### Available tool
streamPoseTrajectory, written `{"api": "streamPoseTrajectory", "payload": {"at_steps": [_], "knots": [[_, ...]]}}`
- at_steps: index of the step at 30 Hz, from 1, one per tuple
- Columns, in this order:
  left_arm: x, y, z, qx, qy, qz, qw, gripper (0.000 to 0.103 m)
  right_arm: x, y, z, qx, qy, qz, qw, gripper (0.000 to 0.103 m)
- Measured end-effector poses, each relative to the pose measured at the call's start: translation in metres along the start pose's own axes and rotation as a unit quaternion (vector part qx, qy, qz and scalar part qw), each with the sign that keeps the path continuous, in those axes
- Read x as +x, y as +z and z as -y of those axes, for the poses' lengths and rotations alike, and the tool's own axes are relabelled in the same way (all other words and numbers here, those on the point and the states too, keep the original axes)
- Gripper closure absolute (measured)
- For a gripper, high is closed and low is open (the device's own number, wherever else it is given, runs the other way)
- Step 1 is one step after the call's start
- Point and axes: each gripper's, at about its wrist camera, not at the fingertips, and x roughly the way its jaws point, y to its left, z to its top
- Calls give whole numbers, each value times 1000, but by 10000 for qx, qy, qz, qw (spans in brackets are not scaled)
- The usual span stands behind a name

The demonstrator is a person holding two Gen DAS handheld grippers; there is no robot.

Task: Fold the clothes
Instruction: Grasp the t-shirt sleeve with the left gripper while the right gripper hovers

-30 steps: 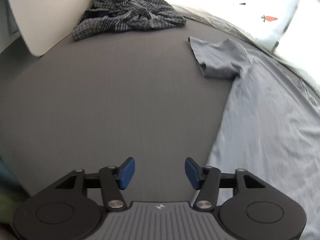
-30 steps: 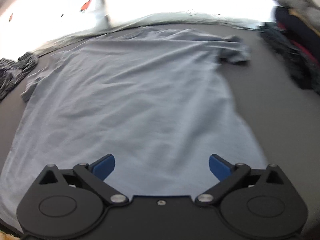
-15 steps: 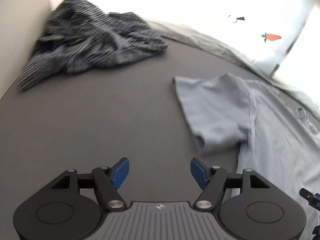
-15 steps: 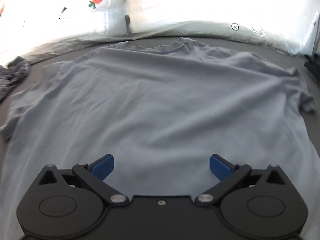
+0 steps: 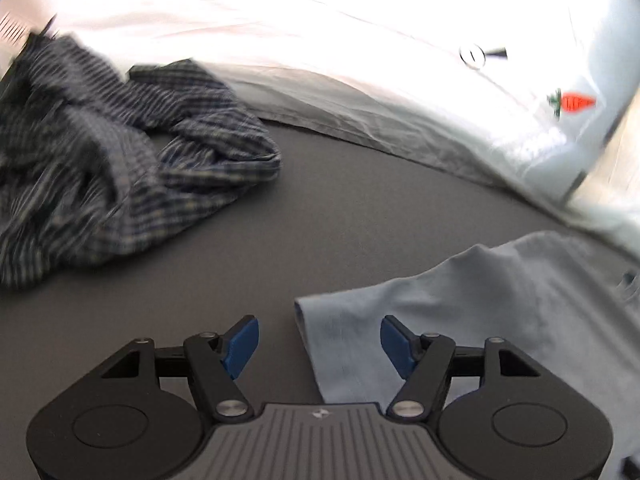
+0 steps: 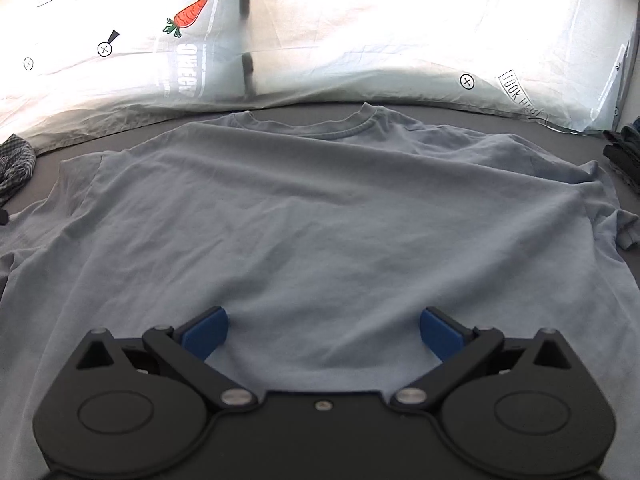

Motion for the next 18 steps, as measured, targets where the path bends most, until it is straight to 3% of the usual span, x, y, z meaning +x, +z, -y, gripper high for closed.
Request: {"api": "streamPoseTrajectory", "payload": {"at_steps": [2,5,10,13,18], "knots": [[4,1,3,45,22,12,10000,76,0,-1,-1,18,-22,48,10000,0],[2,0,3,39,100,85,9999,100,-1,-2,-1,35,-35,110,9999,0],[-17,-2,-8,-178,370,190,9990,99,-1,0,0,16,-5,89,10000,0],[-16,-5,-23,-713,344,-44,9968,99,-1,0,0,14,3,97,10000,0],[-11,-6,-11,-381,644,-272,9968,93,-2,2,1,9,12,75,10000,0]]}}
